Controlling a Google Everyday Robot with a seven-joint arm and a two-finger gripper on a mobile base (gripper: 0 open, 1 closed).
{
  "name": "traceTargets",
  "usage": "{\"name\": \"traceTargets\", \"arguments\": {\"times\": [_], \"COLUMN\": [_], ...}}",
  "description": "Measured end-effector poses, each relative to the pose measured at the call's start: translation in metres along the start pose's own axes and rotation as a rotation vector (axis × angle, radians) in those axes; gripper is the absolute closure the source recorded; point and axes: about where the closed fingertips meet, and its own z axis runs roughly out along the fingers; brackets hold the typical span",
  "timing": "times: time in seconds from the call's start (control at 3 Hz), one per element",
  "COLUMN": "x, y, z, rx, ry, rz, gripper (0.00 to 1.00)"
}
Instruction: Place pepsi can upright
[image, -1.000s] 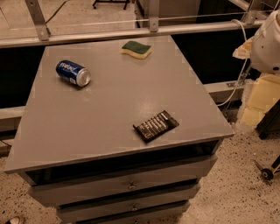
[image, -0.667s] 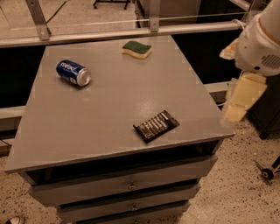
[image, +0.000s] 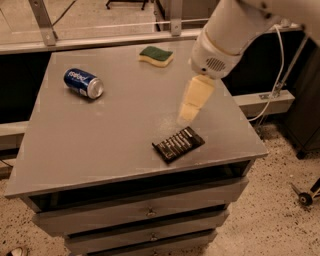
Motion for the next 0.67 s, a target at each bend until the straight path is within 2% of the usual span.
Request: {"name": "traceTargets", "arguments": {"times": [0.33, 0.67], "x": [-0.0731, -0.0732], "y": [-0.0216, -0.0216], "z": [0.0391, 0.0391], "rx": [-0.046, -0.046], "ry": [-0.074, -0.074], "rz": [0.0, 0.0], "gripper": [0.0, 0.0]}}
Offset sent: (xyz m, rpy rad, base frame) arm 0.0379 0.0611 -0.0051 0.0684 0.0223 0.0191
